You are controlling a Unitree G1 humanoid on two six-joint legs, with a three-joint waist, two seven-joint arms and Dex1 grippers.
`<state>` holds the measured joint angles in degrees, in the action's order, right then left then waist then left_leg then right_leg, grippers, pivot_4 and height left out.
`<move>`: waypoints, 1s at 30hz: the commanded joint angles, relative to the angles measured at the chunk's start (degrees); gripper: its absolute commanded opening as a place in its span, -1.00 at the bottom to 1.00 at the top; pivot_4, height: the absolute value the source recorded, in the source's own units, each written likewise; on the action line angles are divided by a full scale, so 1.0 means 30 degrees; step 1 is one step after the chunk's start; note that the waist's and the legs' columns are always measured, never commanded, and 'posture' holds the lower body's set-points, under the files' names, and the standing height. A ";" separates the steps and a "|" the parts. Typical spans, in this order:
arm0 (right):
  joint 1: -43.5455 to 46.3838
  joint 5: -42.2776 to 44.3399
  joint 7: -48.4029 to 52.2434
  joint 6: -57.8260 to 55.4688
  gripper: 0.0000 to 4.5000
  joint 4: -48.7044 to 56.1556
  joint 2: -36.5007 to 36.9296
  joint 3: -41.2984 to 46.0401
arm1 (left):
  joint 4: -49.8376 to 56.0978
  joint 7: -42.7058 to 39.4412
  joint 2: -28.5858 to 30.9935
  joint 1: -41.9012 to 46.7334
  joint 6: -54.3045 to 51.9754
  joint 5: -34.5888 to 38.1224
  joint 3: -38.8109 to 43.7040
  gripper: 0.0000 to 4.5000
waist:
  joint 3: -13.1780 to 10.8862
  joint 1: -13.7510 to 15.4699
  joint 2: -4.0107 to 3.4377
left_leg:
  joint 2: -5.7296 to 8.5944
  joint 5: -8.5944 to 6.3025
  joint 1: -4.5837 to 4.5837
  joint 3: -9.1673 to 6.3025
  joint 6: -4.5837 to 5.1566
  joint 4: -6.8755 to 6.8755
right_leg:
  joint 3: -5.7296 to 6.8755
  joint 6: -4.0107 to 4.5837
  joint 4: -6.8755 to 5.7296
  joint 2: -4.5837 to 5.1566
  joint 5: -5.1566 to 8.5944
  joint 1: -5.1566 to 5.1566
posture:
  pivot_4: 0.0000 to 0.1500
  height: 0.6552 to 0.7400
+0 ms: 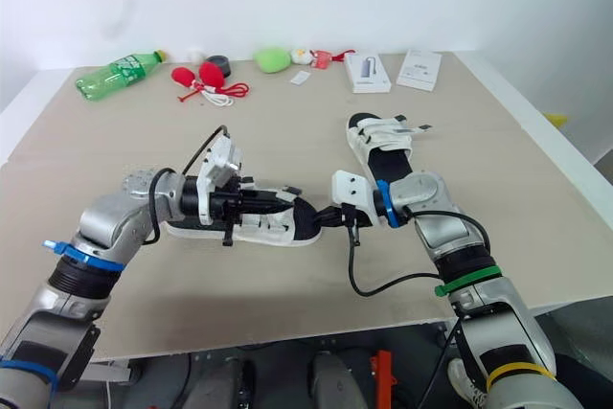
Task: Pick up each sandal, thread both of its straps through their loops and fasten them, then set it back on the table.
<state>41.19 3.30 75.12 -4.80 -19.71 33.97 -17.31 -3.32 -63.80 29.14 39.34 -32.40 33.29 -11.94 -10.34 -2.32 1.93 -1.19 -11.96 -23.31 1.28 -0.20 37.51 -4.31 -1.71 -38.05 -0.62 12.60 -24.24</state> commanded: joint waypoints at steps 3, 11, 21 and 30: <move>-0.0240 -0.0636 0.0114 -0.0229 -1.00 -0.0669 0.0647 -0.0107 | -0.2269 0.0652 -0.0608 0.1364 -0.0463 -0.0201 0.1544 -0.97 | 0.0000 0.0015 0.0000 | 0.0000 0.0003 -0.0004 -0.0021 -0.0004 0.0002 | 0.0009 0.0001 -0.0001 0.0003 -0.0001 0.0004 | 1.00 1.00; -0.0310 -0.0621 0.0061 -0.0268 -1.00 -0.0565 0.0683 -0.0085 | -0.4135 0.1188 -0.1928 0.2374 0.0550 -0.1527 0.1387 -0.97 | 0.0000 0.0046 0.0001 | 0.0008 0.0006 -0.0004 -0.0020 -0.0010 0.0008 | 0.0004 -0.0006 0.0000 0.0008 -0.0010 0.0009 | 1.00 1.00; -0.0625 -0.0560 -0.0030 -0.0339 -1.00 -0.0186 0.0765 -0.0079 | -0.4089 0.2311 -0.1991 0.2078 -0.0813 -0.1972 0.1538 -0.97 | 0.0000 0.0055 0.0000 | 0.0014 0.0010 -0.0002 -0.0013 -0.0015 0.0014 | -0.0011 -0.0029 -0.0001 0.0017 -0.0024 0.0014 | 1.00 1.00; -0.0513 -0.0572 -0.0041 -0.0325 -1.00 -0.0215 0.0674 -0.0148 | -0.4628 0.2334 -0.1574 0.1738 -0.1358 -0.2674 0.1200 -0.97 | 0.0000 0.0050 0.0000 | 0.0013 0.0010 0.0003 -0.0012 -0.0015 0.0015 | -0.0010 -0.0027 0.0000 0.0012 -0.0024 0.0014 | 1.00 1.00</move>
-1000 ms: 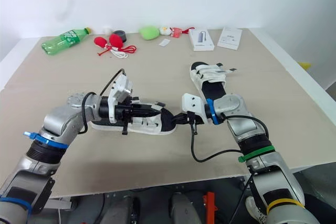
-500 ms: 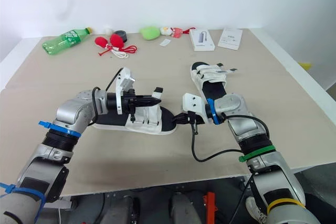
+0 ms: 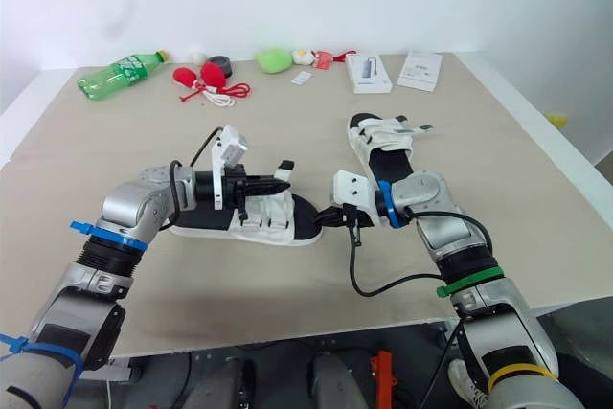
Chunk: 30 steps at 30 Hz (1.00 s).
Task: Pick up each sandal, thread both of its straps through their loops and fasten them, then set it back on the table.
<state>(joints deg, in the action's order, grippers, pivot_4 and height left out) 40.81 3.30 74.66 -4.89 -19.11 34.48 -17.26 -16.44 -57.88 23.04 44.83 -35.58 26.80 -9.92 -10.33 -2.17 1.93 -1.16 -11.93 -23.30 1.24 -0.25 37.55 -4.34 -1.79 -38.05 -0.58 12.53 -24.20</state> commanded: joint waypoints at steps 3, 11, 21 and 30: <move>-0.0393 -0.0587 0.0132 -0.0254 -1.00 -0.0432 0.0517 -0.0182 | -0.0168 0.0287 0.0592 -0.0260 -0.0245 -0.0619 0.0577 -0.71 | 0.0000 -0.0017 -0.0001 | -0.0003 0.0000 0.0005 0.0002 0.0000 0.0000 | -0.0001 0.0002 0.0000 -0.0005 -0.0001 0.0000 | 1.00 1.00; -0.0550 -0.0590 0.0139 -0.0239 -1.00 -0.0318 0.0580 -0.0185 | -0.0762 0.0071 0.1005 -0.0021 0.2157 -0.2040 0.0735 0.84 | 0.0000 -0.0012 0.0000 | 0.0001 -0.0001 -0.0005 0.0007 0.0000 -0.0004 | -0.0003 0.0008 0.0003 0.0010 0.0004 -0.0001 | 1.00 1.00; -0.0403 -0.0609 0.0064 -0.0224 -1.00 -0.0482 0.0523 -0.0167 | -0.1332 -0.1783 0.0713 0.2148 0.4529 -0.1552 0.1677 0.96 | 0.0000 0.0002 0.0000 | 0.0007 -0.0003 -0.0010 0.0020 -0.0002 -0.0009 | -0.0003 0.0009 0.0006 0.0014 0.0008 -0.0006 | 1.00 1.00; -0.0397 -0.0610 -0.0034 -0.0291 -1.00 -0.0480 0.0579 -0.0124 | -0.0341 -0.3494 0.0065 0.2101 0.0711 0.0100 0.1183 0.10 | -0.0001 -0.0009 0.0001 | 0.0021 -0.0003 -0.0009 0.0014 -0.0001 -0.0008 | -0.0005 0.0000 0.0005 0.0004 0.0005 -0.0004 | 1.00 1.00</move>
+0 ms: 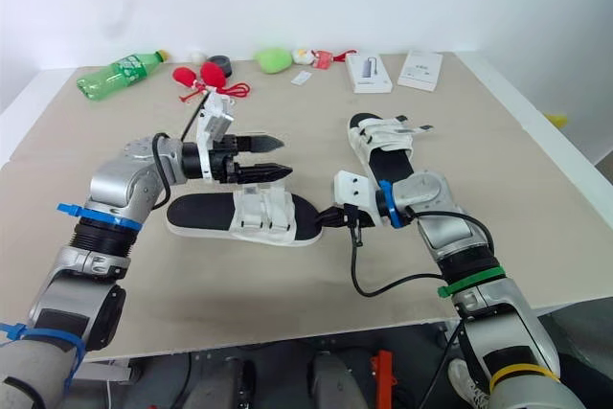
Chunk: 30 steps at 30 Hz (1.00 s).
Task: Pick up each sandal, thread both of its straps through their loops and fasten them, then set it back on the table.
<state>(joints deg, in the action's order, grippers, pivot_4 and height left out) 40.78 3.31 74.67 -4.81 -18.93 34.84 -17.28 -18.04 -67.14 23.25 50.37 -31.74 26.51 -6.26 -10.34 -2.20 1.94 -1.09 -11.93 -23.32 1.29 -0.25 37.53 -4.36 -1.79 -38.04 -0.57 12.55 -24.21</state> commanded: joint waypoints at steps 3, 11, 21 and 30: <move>-0.0402 -0.0611 -0.0049 -0.0354 -1.00 -0.0525 0.0478 -0.0106 | -0.1447 -0.0339 -0.0323 0.0612 0.0150 -0.0744 -0.0435 -0.61 | 0.0000 0.0002 0.0000 | 0.0023 0.0000 0.0001 -0.0006 0.0000 0.0000 | 0.0001 0.0001 0.0000 0.0001 0.0001 0.0000 | 1.00 1.00; -0.0359 -0.0635 -0.0079 -0.0365 -1.00 -0.0536 0.0444 -0.0119 | -0.5251 -0.0645 -0.1110 0.2408 0.0324 -0.2873 -0.1893 -0.99 | 0.0000 0.0003 0.0001 | 0.0047 0.0000 -0.0007 -0.0019 0.0001 0.0005 | 0.0003 -0.0002 0.0000 0.0007 0.0000 0.0000 | 1.00 1.00; -0.0588 -0.0587 -0.0184 -0.0448 -1.00 -0.0334 0.0500 -0.0058 | -1.0562 -0.0401 -0.0942 0.4379 0.1953 -0.6099 -0.2565 -0.99 | 0.0000 -0.0017 0.0001 | 0.0051 0.0000 -0.0009 -0.0021 0.0000 0.0002 | 0.0002 -0.0002 0.0001 0.0005 0.0003 -0.0003 | 1.00 1.00; -0.0571 -0.0534 -0.0331 -0.0497 -1.00 -0.0332 0.0374 0.0026 | -1.2659 0.2210 -0.1096 0.5760 0.4622 -0.6102 -0.0039 -0.99 | -0.0001 -0.0018 0.0003 | 0.0050 0.0000 -0.0016 -0.0027 0.0000 0.0002 | 0.0005 -0.0004 0.0000 0.0006 0.0003 -0.0007 | 1.00 1.00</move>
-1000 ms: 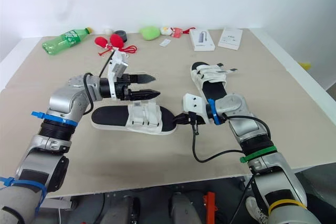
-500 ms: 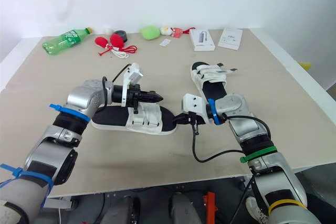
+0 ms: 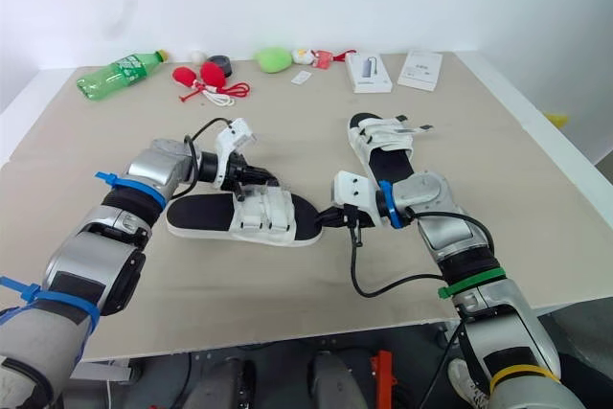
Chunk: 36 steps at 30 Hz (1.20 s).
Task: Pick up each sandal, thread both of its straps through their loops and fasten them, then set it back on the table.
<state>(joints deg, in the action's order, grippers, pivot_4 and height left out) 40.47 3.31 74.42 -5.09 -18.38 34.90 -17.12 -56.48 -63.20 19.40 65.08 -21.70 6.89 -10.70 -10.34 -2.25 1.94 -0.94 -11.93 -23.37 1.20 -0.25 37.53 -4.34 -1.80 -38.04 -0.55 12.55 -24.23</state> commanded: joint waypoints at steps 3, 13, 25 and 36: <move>-0.0616 -0.0457 -0.0313 -0.0477 -1.00 -0.0229 0.0440 0.0102 | 0.1160 0.1753 0.0657 0.0590 0.2738 0.0676 0.2553 -0.99 | -0.0002 -0.0004 0.0003 | -0.0003 0.0000 -0.0009 -0.0003 0.0000 0.0000 | 0.0002 -0.0004 0.0000 0.0003 -0.0002 -0.0007 | 1.00 1.00; -0.0553 0.3655 -0.1656 -0.3476 -0.15 0.3128 0.0320 0.4243 | 0.8757 -0.1112 0.3853 -0.5817 0.6016 0.1743 0.3861 -0.19 | -0.0007 -0.0108 -0.0004 | -0.0038 -0.0003 -0.0059 -0.0001 -0.0004 -0.0042 | -0.0024 -0.0003 -0.0002 0.0054 0.0007 -0.0080 | 1.00 1.00; -0.3304 0.9206 -0.2836 -0.7972 0.98 0.7989 0.1122 0.8446 | 1.1288 -0.3725 0.4845 -0.9022 0.9949 0.1113 0.2144 0.97 | -0.0006 0.0134 -0.0004 | -0.0009 -0.0003 -0.0319 -0.0025 -0.0001 0.0002 | 0.0035 0.0107 -0.0006 0.0089 -0.0059 -0.0287 | 1.00 1.00; -0.5163 0.8860 -0.3192 -0.6322 0.98 0.9693 0.1041 0.7731 | 1.2516 -0.3309 0.3055 -0.9180 0.8743 0.1607 0.1197 0.97 | -0.0006 0.0072 -0.0004 | -0.0072 0.0000 -0.0307 -0.0008 0.0005 0.0020 | 0.0019 0.0000 -0.0011 -0.0006 -0.0013 -0.0294 | 1.00 1.00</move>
<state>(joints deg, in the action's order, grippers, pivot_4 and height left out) 24.68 28.99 65.32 -25.04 7.98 38.06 5.87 -21.25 -73.88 28.86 37.00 5.22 10.22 -7.22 -10.35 -2.04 1.93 -1.18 -11.93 -24.29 1.18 -0.24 37.59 -4.28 -1.79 -38.07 -0.60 12.51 -25.11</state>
